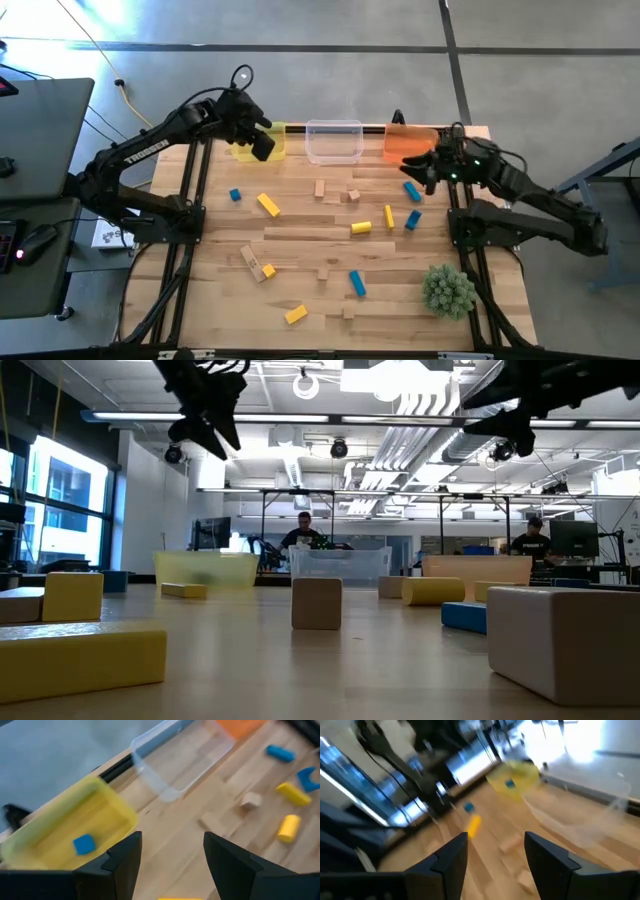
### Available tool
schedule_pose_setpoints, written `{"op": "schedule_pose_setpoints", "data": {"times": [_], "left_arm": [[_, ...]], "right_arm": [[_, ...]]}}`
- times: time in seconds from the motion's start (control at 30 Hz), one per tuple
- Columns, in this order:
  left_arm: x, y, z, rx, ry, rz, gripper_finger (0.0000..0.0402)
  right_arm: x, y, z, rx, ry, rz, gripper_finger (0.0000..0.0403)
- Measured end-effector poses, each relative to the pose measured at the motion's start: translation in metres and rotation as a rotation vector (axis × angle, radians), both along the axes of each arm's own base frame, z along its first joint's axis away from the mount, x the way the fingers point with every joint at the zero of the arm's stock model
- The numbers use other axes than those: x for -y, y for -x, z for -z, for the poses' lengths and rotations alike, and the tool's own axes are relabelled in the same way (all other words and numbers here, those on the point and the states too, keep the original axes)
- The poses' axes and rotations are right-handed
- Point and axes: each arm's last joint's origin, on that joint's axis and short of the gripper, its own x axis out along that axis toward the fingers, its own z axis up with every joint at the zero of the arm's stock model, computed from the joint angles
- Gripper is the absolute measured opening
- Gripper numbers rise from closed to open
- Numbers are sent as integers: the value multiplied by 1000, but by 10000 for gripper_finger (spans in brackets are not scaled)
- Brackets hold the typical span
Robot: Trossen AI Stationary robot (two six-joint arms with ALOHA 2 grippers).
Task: Sort & place blocks by color
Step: Put the brown block into the orange bin
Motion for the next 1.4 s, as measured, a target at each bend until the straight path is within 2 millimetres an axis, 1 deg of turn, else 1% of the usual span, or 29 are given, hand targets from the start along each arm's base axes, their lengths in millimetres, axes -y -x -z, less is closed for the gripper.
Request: {"op": "schedule_pose_setpoints", "data": {"times": [0.1, 0.23, 0.37, 0.57, 0.67, 0.77, 0.87, 1.07, 1.2, 1.4], "left_arm": [[5, 1, 2, -52, 2, -9, 202], [11, 1, 3, -82, 19, 2, 202], [12, 0, 3, -87, 15, 11, 202], [12, 0, 3, -82, 12, 10, 202], [12, 0, 3, -82, 12, 11, 202], [12, 0, 3, -81, 13, 11, 202], [12, 0, 3, -79, 15, 10, 202], [12, -1, 3, -69, 25, -7, 202], [12, -1, 3, -64, 30, -16, 202], [12, -1, 3, -64, 30, -16, 202]], "right_arm": [[7, -12, -4, -96, 15, -28, 183], [15, -28, -10, -171, 41, -71, 183], [24, -45, -12, -227, 55, -91, 187], [38, -71, -6, -363, 77, -151, 222], [46, -86, 0, -404, 93, -221, 235], [51, -101, 9, -454, 107, -275, 237], [50, -117, 21, -511, 149, -353, 238], [38, -145, 46, -604, 213, -493, 238], [30, -157, 65, -688, 270, -554, 238], [19, -172, 89, -802, 424, -626, 238]]}}
